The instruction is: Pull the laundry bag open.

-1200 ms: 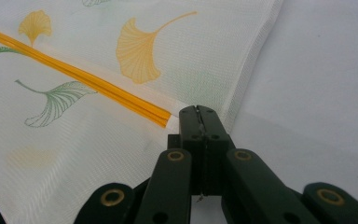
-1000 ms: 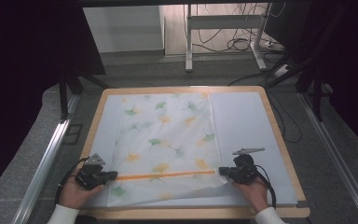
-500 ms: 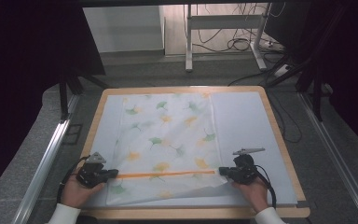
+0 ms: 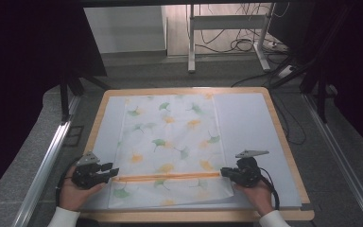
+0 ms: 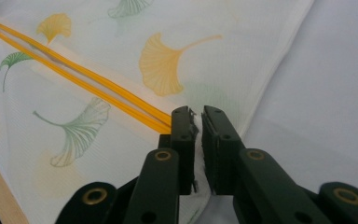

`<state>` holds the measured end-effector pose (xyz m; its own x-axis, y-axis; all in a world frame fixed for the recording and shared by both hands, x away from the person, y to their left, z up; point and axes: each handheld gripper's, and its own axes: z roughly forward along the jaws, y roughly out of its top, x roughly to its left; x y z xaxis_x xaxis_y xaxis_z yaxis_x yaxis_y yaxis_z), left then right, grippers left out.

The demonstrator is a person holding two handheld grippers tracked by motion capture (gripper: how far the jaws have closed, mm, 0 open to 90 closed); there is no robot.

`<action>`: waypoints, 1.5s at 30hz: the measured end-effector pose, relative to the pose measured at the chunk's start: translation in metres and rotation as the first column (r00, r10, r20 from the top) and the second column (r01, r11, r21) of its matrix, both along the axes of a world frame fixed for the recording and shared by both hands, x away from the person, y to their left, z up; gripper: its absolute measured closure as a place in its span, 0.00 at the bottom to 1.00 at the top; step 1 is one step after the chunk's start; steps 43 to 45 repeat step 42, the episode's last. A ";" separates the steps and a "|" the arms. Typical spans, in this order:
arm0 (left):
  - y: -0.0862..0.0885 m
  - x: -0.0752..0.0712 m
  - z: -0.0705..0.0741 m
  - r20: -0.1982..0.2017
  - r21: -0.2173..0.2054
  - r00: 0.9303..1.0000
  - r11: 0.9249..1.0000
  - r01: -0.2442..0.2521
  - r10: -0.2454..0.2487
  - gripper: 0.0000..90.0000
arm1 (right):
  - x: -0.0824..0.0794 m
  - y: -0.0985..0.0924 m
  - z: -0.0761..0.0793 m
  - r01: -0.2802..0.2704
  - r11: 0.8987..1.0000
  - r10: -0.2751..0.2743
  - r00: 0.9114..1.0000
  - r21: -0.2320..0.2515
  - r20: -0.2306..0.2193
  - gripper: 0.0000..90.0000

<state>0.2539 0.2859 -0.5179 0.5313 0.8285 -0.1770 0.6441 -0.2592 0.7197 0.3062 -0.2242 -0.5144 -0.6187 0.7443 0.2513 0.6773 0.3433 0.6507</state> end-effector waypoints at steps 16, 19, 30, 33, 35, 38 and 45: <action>-0.016 0.000 0.008 0.077 0.038 0.994 0.996 -0.075 0.072 0.53 | -0.002 -0.008 0.012 -0.012 1.000 0.011 0.991 0.013 0.135 0.58; -0.020 0.002 0.009 0.090 0.053 0.992 0.994 -0.091 0.086 0.51 | -0.002 -0.015 0.015 -0.014 1.000 0.010 0.988 0.022 0.154 0.55; -0.023 0.013 0.005 0.110 0.054 0.985 0.989 -0.141 0.134 0.48 | 0.003 -0.048 0.014 0.051 0.998 -0.055 0.984 0.024 0.168 0.48; -0.022 0.010 0.005 0.115 0.054 0.985 0.989 -0.138 0.131 0.48 | 0.004 -0.049 0.012 0.056 0.998 -0.058 0.984 0.015 0.167 0.48; -0.021 0.008 0.005 0.116 0.055 0.985 0.989 -0.135 0.128 0.48 | 0.004 -0.047 0.012 0.052 0.999 -0.052 0.985 0.005 0.167 0.47; -0.021 0.007 0.004 0.110 0.056 0.986 0.990 -0.129 0.123 0.47 | 0.003 -0.044 0.012 0.045 0.999 -0.044 0.984 -0.003 0.174 0.46; -0.020 0.007 0.004 0.111 0.051 0.986 0.990 -0.131 0.125 0.47 | 0.003 -0.043 0.012 0.030 0.999 -0.031 0.985 0.010 0.171 0.43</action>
